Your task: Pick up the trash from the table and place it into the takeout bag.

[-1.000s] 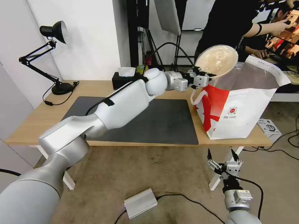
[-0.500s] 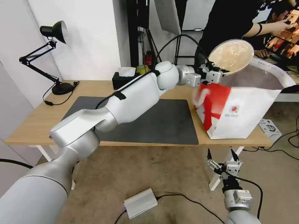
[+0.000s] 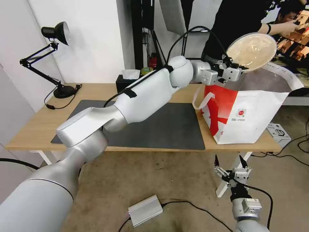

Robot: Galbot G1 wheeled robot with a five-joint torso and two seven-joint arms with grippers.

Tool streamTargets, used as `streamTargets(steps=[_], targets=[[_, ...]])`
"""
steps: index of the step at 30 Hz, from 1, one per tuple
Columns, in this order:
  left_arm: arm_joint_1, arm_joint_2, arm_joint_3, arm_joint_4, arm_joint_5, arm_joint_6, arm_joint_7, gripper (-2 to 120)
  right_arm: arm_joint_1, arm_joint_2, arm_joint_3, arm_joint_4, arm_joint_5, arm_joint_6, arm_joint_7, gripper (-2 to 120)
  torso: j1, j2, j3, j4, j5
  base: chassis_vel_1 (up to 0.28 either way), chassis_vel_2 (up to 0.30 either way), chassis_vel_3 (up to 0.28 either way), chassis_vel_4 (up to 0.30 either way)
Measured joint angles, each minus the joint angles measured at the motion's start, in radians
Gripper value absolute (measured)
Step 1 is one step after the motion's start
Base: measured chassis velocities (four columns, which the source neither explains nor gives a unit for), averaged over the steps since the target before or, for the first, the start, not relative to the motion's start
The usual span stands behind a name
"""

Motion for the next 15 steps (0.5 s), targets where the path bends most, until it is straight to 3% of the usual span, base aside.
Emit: streamTargets(steps=[15], targets=[[0.000, -0.007, 0.066, 0.013, -0.070, 0.002, -0.004, 1, -0.004, 0.000, 0.003, 0.009, 0.001, 0.000, 0.001, 98, 0.000, 0.000, 0.000, 0.0000, 0.0000, 0.000, 0.000, 0.000, 0.000]])
